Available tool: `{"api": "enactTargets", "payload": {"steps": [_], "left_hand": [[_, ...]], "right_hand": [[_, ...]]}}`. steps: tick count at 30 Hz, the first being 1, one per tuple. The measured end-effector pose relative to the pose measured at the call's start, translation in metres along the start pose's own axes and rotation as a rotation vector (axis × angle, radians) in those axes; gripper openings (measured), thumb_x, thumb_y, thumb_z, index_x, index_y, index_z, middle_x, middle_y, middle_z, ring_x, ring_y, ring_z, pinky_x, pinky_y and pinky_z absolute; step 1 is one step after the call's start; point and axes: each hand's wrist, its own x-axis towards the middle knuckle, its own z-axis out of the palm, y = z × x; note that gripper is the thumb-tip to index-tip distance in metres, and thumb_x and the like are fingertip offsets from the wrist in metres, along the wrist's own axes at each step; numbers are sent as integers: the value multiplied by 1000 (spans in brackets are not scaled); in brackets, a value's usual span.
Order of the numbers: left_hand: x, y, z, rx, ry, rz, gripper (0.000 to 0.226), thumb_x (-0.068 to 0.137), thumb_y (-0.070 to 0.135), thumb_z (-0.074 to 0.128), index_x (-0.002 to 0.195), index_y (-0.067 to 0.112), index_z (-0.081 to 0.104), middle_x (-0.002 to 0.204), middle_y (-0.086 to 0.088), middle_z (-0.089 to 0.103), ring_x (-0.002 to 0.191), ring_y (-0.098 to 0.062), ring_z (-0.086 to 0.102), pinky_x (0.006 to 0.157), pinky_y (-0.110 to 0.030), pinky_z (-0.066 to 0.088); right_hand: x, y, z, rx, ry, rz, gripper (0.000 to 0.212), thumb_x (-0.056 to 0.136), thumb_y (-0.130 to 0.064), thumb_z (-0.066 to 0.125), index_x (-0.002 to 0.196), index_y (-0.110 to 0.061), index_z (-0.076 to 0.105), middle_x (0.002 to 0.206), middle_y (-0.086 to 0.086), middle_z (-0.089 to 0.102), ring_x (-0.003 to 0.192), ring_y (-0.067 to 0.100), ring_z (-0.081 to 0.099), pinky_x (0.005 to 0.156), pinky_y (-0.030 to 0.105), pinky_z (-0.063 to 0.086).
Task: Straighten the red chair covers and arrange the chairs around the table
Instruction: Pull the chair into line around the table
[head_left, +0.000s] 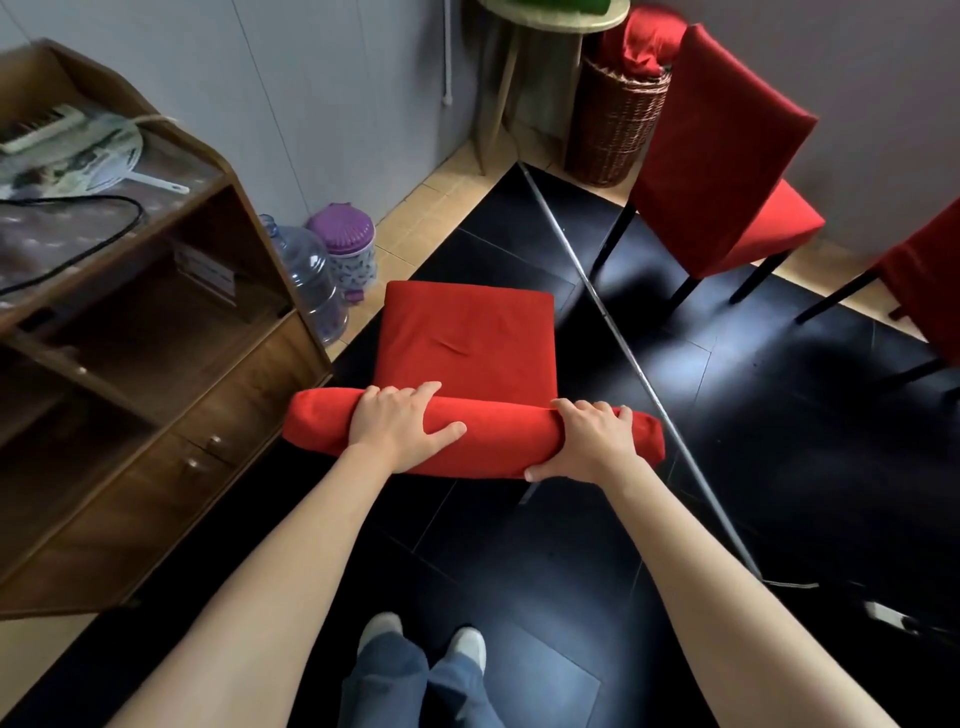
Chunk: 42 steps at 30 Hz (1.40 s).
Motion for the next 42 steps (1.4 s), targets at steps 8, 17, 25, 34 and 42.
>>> {"api": "enactTargets", "payload": {"steps": [8, 17, 25, 34, 42], "left_hand": [[-11, -8, 2, 21, -12, 89, 79, 80, 78, 26, 136, 26, 46, 117, -1, 66, 108, -22, 60, 97, -38, 37], [-24, -30, -2, 70, -43, 271, 80, 79, 80, 22, 133, 27, 50, 116, 2, 66, 106, -21, 60, 97, -38, 39], [-32, -51, -3, 118, -75, 406, 84, 77, 81, 15, 129, 28, 53, 120, 5, 63, 108, -20, 58, 97, -38, 37], [-41, -62, -5, 105, -49, 419, 70, 81, 77, 29, 124, 30, 59, 118, 4, 65, 109, -21, 57, 99, -40, 34], [-47, -68, -2, 111, -14, 410, 73, 80, 78, 26, 122, 29, 61, 117, 3, 66, 108, -23, 57, 97, -42, 35]], "right_hand": [[-25, -14, 12, 22, -10, 72, 102, 43, -87, 62, 126, -30, 47, 120, -3, 58, 115, 25, 50, 103, 52, 28], [-75, -55, 36, 104, 5, 273, 97, 40, -86, 61, 120, -31, 48, 118, -4, 58, 115, 25, 48, 101, 51, 27], [-112, -99, 52, 186, 21, 425, 98, 42, -86, 62, 121, -30, 49, 120, -3, 57, 116, 26, 48, 103, 54, 27], [-132, -131, 62, 230, 32, 503, 94, 44, -88, 60, 116, -29, 47, 116, -3, 57, 114, 27, 47, 101, 54, 29], [-137, -140, 65, 229, 17, 508, 93, 46, -88, 60, 115, -26, 47, 120, 1, 56, 116, 30, 47, 103, 57, 28]]}}
